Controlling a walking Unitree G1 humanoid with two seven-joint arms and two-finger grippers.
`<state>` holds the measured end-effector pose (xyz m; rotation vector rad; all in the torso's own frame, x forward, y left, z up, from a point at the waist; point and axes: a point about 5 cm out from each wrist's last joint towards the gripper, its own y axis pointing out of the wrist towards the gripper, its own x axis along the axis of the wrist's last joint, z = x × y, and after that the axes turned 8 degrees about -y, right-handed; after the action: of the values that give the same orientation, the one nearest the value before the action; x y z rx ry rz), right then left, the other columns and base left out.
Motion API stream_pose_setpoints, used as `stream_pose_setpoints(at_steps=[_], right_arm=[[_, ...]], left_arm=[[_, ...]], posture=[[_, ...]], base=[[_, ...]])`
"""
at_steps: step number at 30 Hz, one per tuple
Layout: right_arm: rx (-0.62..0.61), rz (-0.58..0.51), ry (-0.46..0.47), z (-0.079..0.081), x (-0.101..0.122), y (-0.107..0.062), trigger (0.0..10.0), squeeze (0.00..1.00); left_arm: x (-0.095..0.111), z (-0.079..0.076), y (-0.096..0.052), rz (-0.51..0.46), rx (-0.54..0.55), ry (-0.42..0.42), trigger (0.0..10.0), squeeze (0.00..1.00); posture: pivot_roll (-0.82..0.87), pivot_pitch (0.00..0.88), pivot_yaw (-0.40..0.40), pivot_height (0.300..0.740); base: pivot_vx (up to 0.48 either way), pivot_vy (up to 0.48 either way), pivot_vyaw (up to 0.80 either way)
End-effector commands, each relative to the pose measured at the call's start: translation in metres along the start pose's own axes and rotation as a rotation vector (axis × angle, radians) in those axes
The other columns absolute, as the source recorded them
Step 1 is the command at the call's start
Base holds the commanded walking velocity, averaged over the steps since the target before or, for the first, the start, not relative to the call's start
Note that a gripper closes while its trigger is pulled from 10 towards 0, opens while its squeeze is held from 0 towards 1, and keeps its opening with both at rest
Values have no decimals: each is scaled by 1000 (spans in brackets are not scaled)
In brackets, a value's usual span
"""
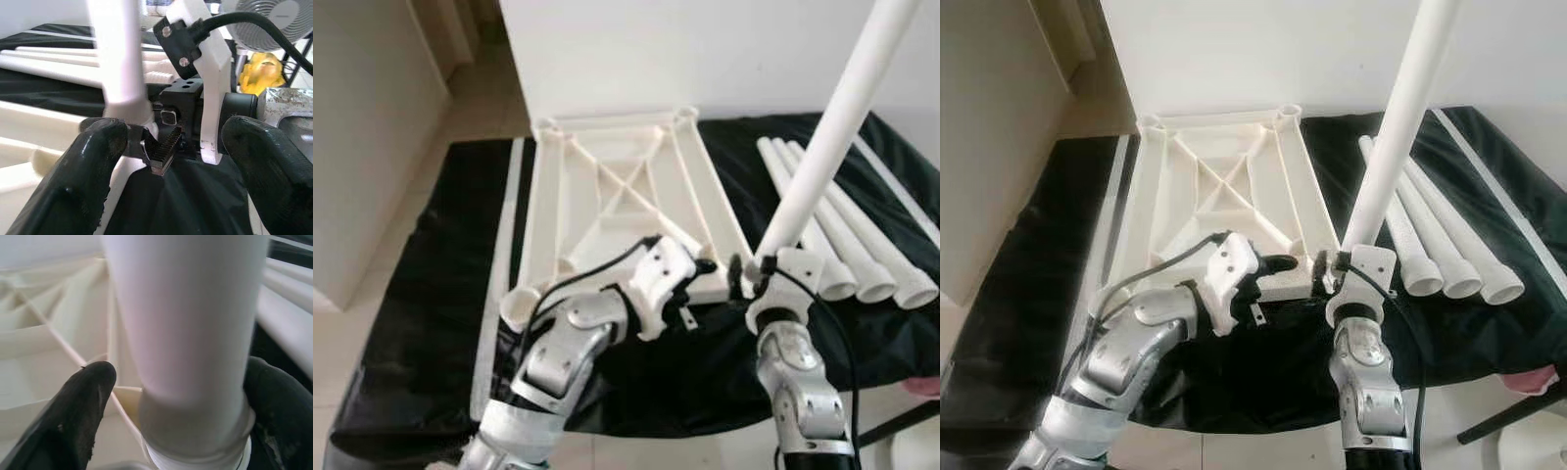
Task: Building children table
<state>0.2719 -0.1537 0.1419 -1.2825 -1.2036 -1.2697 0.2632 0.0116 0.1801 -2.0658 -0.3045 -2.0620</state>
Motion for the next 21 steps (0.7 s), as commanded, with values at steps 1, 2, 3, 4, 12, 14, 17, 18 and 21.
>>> stream_pose_setpoints(at_steps=[1, 2, 3, 4, 12, 14, 17, 18, 21], right_arm=[[100, -64, 12, 8, 9, -1, 10000, 0], [137, -75, 21, 5, 10, -2, 10000, 0], [137, -75, 21, 5, 10, -2, 10000, 0], [174, -91, -1, -2, 8, -1, 10000, 0], [395, -137, -75, -29, 8, 8, 10000, 0], [460, -143, -107, -35, 9, 13, 10000, 0], [592, -130, -185, -40, 12, 26, 10000, 0], [617, -126, -213, -41, 12, 30, 10000, 0], [642, -114, -239, -42, 10, 34, 10000, 0]], left_arm=[[-4, 1, -1, 11, 33, -17, 10000, 0], [-4, 2, -1, 11, 33, -17, 10000, 0], [-4, 2, -1, 11, 33, -17, 10000, 0], [-4, 3, -2, 12, 34, -17, 10000, 0], [-4, 4, -2, 16, 32, -14, 10000, 0], [-4, 4, -1, 16, 27, -13, 10000, 0], [-3, 4, 1, 14, 17, -6, 10000, 0], [-3, 4, 1, 14, 18, -5, 10000, 0], [-3, 4, 1, 13, 19, -5, 10000, 0]], posture=[[-100, 39, 39, 740], [-101, 38, 41, 740], [-101, 38, 41, 740], [-100, 35, 40, 740], [-104, 30, 47, 740], [-110, 22, 56, 740], [-110, 9, 57, 740], [-108, 4, 56, 740], [-106, 1, 53, 740]], base=[[0, 0, 0], [0, 0, 0], [0, 0, 0], [0, 0, 0], [0, 0, 0], [0, 0, 0], [0, 0, 0], [0, 0, 0], [0, 0, 0]])
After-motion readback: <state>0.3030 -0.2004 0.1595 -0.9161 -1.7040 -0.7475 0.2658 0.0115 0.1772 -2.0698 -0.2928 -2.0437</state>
